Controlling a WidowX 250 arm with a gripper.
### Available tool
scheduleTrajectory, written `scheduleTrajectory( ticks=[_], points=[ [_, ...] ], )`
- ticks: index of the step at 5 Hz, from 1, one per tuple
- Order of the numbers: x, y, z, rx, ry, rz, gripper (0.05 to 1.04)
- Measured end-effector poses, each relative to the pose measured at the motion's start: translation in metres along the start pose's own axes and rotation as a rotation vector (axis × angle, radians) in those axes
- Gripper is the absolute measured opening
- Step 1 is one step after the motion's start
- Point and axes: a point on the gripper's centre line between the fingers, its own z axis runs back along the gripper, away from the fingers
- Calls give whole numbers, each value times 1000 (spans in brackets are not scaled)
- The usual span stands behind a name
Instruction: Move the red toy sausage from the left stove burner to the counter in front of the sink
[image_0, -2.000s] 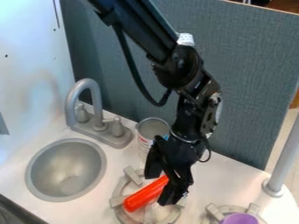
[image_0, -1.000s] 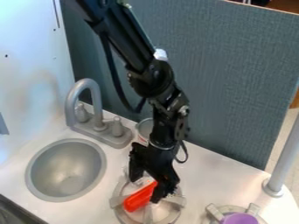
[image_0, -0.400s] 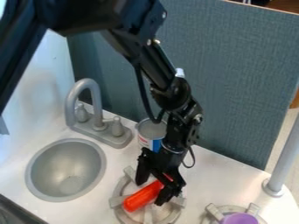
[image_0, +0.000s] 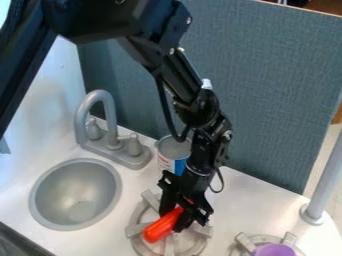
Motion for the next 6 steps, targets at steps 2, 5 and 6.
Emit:
scheduleTrajectory(
  ticks=[2,5,6],
  points=[
    [-31,-8,22,-64,-37,81,545],
    [-85,34,25,-147,2,502,544],
    [-92,52,11,-140,26,555,544]
  ],
)
